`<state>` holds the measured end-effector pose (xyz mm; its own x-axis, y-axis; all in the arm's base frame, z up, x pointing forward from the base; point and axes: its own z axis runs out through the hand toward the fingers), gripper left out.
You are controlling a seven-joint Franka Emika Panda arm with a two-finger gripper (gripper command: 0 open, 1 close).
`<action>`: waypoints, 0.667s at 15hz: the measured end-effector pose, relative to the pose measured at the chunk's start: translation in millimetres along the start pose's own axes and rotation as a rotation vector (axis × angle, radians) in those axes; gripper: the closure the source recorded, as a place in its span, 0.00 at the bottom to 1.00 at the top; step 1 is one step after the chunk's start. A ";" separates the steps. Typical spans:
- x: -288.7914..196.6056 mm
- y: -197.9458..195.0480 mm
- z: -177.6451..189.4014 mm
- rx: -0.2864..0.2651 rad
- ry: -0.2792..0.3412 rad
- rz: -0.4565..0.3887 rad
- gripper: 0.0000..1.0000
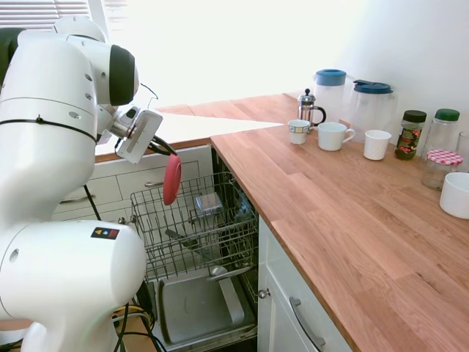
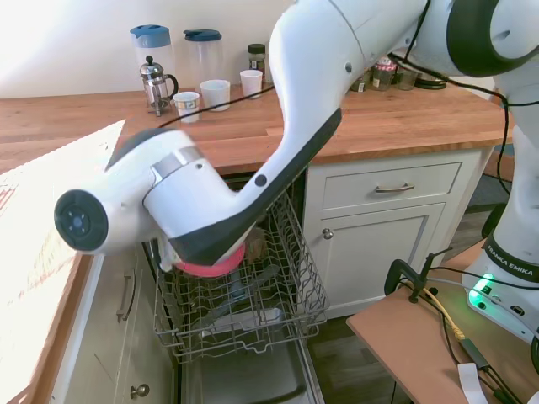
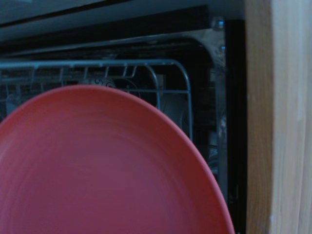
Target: Put the plate in the dishwasher
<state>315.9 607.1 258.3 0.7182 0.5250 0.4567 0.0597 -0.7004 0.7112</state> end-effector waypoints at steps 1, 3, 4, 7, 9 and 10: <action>-8.9 -10.2 6.8 -0.012 -0.002 -0.041 1.00; -22.0 -25.2 19.5 -0.026 -0.010 -0.084 1.00; -26.8 -31.8 24.0 -0.025 -0.013 -0.096 1.00; -30.8 -45.0 24.5 -0.013 -0.024 -0.127 1.00; -34.8 -51.5 23.3 0.003 -0.059 -0.147 1.00; -34.9 -53.6 22.7 0.008 -0.073 -0.154 1.00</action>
<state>303.4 615.4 192.1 0.7488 0.5899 0.3022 0.1785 -0.6186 0.7652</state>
